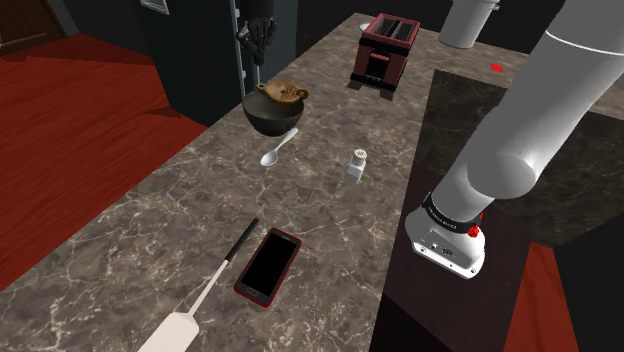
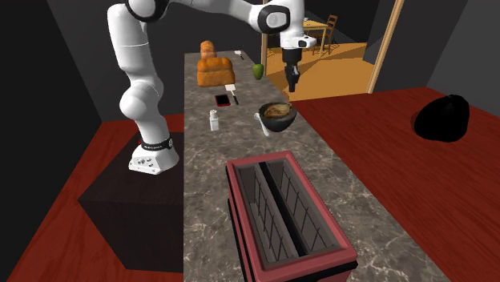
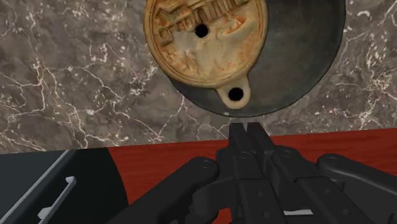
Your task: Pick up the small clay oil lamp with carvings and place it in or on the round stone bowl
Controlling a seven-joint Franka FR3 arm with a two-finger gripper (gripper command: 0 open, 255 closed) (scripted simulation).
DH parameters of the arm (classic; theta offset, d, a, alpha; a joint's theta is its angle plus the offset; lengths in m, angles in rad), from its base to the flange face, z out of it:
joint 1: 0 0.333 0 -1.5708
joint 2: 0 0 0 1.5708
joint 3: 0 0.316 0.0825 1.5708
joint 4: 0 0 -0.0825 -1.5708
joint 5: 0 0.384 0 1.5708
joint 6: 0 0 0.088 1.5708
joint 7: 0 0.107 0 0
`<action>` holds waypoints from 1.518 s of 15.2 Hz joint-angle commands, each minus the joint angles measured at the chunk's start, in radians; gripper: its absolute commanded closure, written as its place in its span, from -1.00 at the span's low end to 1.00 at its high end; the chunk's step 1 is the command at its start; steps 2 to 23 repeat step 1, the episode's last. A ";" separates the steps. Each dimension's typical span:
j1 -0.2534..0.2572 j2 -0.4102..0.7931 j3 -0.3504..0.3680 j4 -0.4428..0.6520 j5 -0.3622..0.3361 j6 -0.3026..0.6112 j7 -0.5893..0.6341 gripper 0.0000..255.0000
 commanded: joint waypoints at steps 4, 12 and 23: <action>0.021 0.061 0.017 0.078 -0.012 -0.020 0.042 1.00; 0.021 0.061 0.017 0.078 -0.012 -0.020 0.042 1.00; 0.021 0.061 0.017 0.078 -0.012 -0.020 0.042 1.00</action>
